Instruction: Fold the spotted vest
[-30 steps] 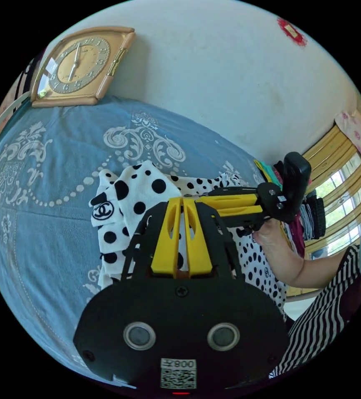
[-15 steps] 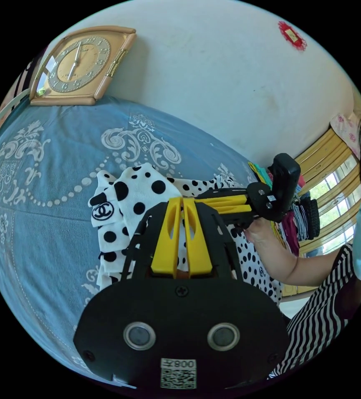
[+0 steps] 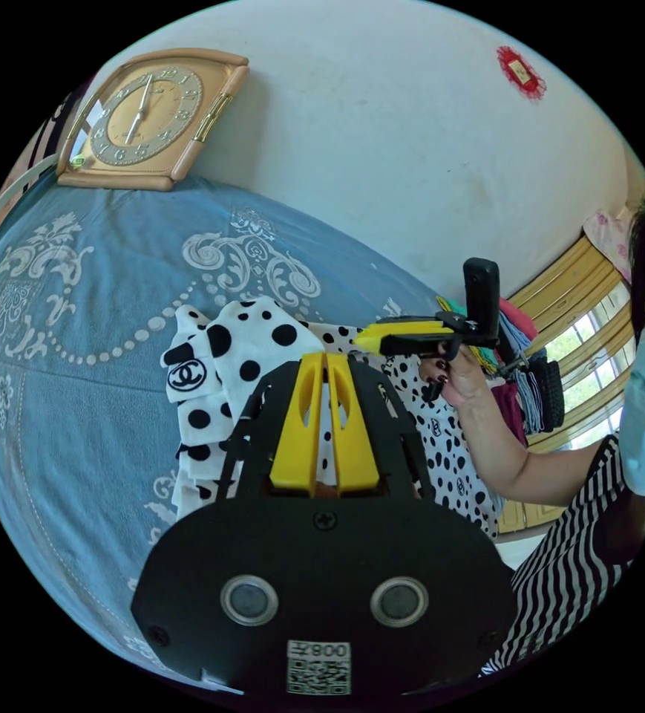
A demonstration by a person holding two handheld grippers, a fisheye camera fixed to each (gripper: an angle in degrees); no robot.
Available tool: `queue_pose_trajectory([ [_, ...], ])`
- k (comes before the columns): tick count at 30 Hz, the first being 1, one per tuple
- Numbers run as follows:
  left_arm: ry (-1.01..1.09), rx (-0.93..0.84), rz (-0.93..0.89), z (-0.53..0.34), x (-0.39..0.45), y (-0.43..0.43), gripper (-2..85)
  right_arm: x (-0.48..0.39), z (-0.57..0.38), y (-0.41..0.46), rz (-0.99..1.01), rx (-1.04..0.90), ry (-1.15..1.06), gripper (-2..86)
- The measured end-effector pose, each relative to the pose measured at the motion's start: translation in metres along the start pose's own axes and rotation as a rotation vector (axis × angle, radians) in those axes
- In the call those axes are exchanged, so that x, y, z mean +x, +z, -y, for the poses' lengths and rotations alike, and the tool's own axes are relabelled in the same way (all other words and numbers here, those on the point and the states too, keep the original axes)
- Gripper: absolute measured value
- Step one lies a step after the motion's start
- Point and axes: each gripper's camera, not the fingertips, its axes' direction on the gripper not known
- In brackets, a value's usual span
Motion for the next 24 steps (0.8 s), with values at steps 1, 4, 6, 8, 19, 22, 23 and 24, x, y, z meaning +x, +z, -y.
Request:
queue_pose_trajectory([
  [1, 0.004, -0.002, 0.003, 0.0, 0.001, 0.0, 0.6, 0.001, 0.005, 0.008, 0.026, -0.019, -0.009, 1.0],
  [4, 0.01, 0.001, -0.001, 0.002, 0.003, 0.0, 0.6, 0.005, 0.018, 0.037, 0.081, -0.107, -0.026, 0.4],
  [6, 0.011, 0.008, -0.013, 0.004, 0.003, 0.0, 0.6, 0.008, 0.024, 0.055, 0.123, -0.198, -0.03, 0.3],
  [8, 0.011, 0.01, -0.017, 0.006, 0.003, 0.002, 0.6, 0.009, 0.028, 0.07, 0.178, -0.271, -0.045, 0.3],
  [19, 0.013, -0.093, 0.073, 0.015, 0.006, 0.041, 0.6, 0.042, 0.006, 0.065, 0.11, -0.26, 0.111, 2.0],
  [22, 0.012, -0.108, 0.074, 0.015, 0.009, 0.049, 0.7, 0.03, -0.005, 0.051, 0.07, -0.142, 0.075, 4.2],
  [23, 0.011, -0.105, 0.072, 0.014, 0.011, 0.051, 0.7, 0.026, -0.005, 0.051, 0.066, -0.126, 0.062, 4.9],
  [24, 0.011, -0.101, 0.071, 0.014, 0.012, 0.052, 0.8, 0.017, -0.005, 0.055, 0.048, -0.115, 0.036, 6.2],
])
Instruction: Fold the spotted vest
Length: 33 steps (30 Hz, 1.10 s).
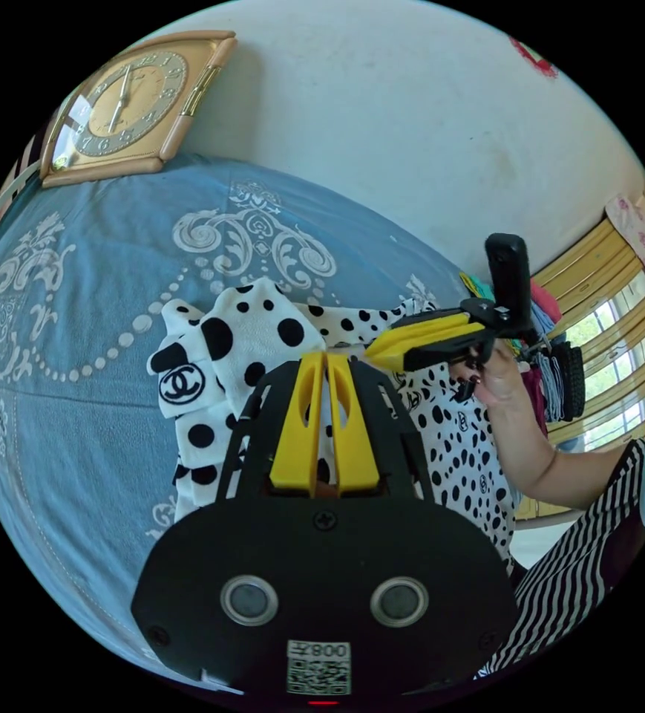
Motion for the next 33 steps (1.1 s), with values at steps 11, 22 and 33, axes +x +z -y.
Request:
queue_pose_trajectory([
  [11, 0.125, 0.035, 0.029, -0.006, 0.03, 0.004, 3.8, -0.006, -0.008, 0.05, -0.039, -0.091, -0.011, 1.9],
  [22, 0.264, -0.056, 0.147, 0.013, 0.075, 0.049, 2.4, 0.044, -0.043, 0.052, 0.264, -0.1, 0.112, 0.9],
  [33, 0.264, -0.115, 0.247, 0.017, 0.102, 0.105, 2.7, 0.05, -0.108, 0.015, 0.078, 0.035, 0.203, 4.8],
])
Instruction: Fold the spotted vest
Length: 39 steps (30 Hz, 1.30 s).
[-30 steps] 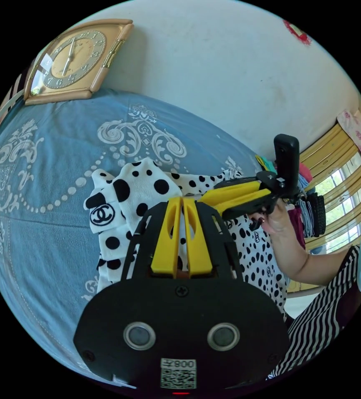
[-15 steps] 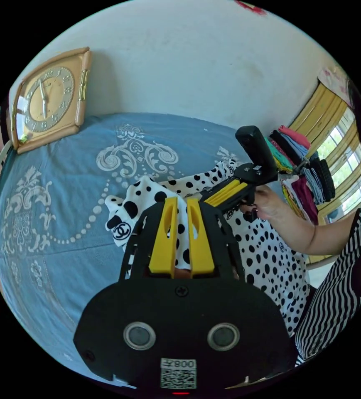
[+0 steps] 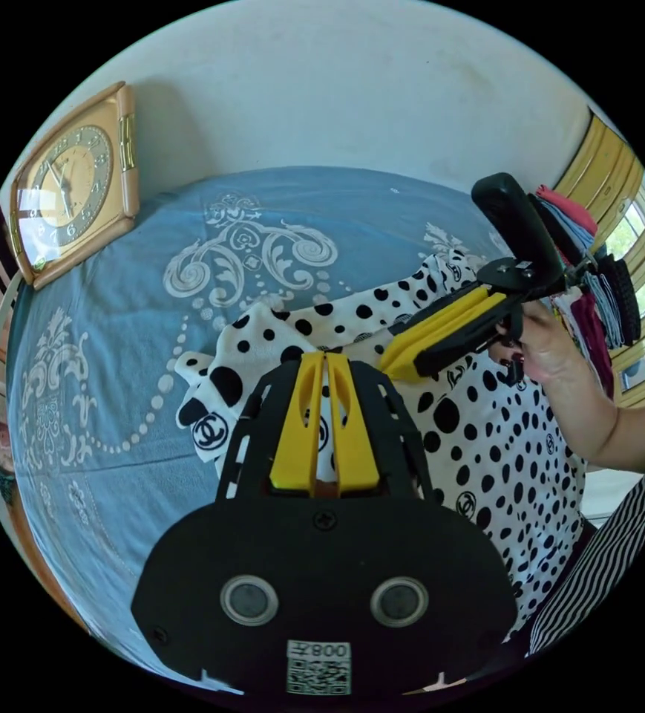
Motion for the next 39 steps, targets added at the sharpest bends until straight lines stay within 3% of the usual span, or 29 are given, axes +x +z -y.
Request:
queue_pose_trajectory([
  [6, 0.125, 0.014, -0.082, 0.001, 0.019, 0.001, 7.9, -0.006, -0.086, -0.042, -0.005, 0.249, 0.082, 5.7],
  [12, 0.195, -0.152, 0.09, 0.023, 0.044, 0.04, 6.1, -0.004, -0.145, -0.056, -0.174, 0.282, 0.185, 3.9],
  [17, 0.175, -0.039, 0.037, 0.026, 0.065, 0.033, 4.7, 0.0, -0.175, -0.079, -0.31, 0.351, 0.23, 3.2],
  [23, 0.282, -0.033, -0.184, 0.038, 0.108, 0.056, 5.5, 0.019, -0.179, -0.082, -0.349, 0.313, 0.245, 2.2],
  [26, 0.272, -0.105, -0.073, 0.044, 0.119, 0.079, 3.7, 0.03, -0.172, -0.076, -0.423, 0.25, 0.268, 1.1],
  [30, 0.218, -0.072, -0.122, 0.049, 0.115, 0.08, 2.5, 0.04, -0.174, -0.075, -0.434, 0.237, 0.273, 0.3],
  [33, 0.234, -0.022, -0.272, 0.054, 0.118, 0.077, 4.2, 0.031, -0.179, -0.077, -0.449, 0.255, 0.237, 0.2],
  [39, 0.284, -0.105, -0.186, 0.068, 0.138, 0.1, 5.9, 0.032, -0.165, -0.061, -0.441, 0.17, 0.149, 0.1],
])
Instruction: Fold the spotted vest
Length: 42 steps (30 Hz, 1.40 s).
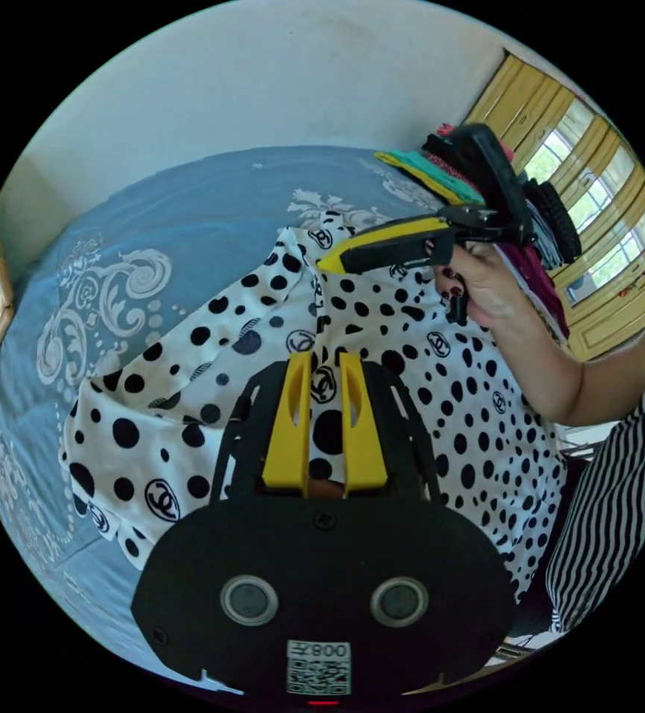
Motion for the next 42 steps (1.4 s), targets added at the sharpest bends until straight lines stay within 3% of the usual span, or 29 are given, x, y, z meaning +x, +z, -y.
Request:
queue_pose_trajectory([
  [8, -0.025, 0.059, 0.051, 0.005, -0.003, -0.005, 6.0, 0.022, -0.002, 0.003, 0.023, 0.007, 0.038, 0.2],
  [16, -0.002, 0.188, -0.037, 0.018, -0.009, -0.026, 7.7, 0.067, -0.088, -0.067, 0.009, 0.165, 0.198, 3.3],
  [25, 0.066, 0.148, -0.106, 0.094, -0.02, -0.014, 8.4, 0.093, -0.1, -0.051, 0.041, 0.099, 0.253, 6.6],
  [28, 0.06, 0.041, -0.057, 0.112, -0.022, 0.005, 7.6, 0.096, -0.082, -0.048, -0.01, 0.099, 0.225, 6.3],
  [30, 0.063, 0.063, -0.039, 0.111, -0.022, 0.001, 7.1, 0.099, -0.073, -0.044, -0.026, 0.084, 0.217, 6.1],
  [37, -0.062, 0.228, 0.048, 0.041, -0.032, -0.069, 7.3, 0.087, -0.073, -0.053, -0.14, 0.11, 0.197, 3.8],
  [42, -0.3, 0.262, 0.339, -0.053, -0.061, -0.133, 5.5, 0.069, -0.062, -0.054, -0.1, 0.148, 0.109, 2.3],
])
